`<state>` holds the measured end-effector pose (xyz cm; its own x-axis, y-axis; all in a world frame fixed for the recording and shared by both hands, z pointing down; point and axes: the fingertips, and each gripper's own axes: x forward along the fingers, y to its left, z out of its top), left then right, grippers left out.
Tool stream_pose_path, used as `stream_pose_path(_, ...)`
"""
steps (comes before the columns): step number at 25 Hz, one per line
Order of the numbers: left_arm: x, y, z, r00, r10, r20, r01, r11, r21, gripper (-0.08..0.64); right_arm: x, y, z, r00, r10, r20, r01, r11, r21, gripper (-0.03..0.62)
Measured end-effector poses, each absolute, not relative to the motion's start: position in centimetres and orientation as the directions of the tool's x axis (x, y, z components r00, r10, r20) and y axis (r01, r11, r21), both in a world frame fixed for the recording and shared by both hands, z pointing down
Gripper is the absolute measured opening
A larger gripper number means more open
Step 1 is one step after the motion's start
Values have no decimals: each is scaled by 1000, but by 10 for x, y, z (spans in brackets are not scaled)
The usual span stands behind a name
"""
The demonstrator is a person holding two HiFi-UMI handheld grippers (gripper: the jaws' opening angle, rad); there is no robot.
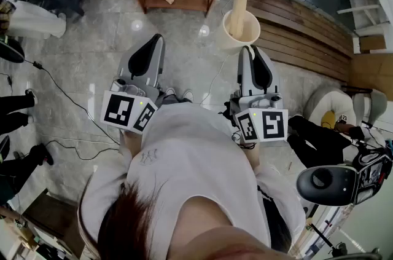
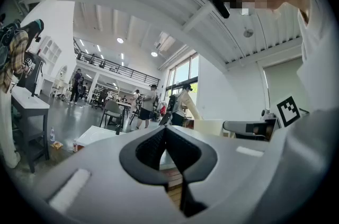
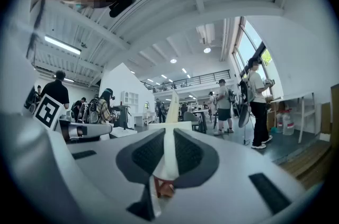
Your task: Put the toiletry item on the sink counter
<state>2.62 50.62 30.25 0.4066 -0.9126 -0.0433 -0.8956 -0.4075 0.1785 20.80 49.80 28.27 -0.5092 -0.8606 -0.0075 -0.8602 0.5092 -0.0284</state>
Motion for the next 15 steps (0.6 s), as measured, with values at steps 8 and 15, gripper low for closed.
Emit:
stream_pose_path(8, 25, 514, 302, 399, -916, -47, -899, -400, 179, -15, 208, 504, 281, -512, -859, -11, -858, 513, -17, 49)
stream_pose_path(15, 33, 518, 299, 389, -920, -54, -903, -392, 177, -15, 215, 506, 278, -537, -843, -33, -841, 539, -46, 49)
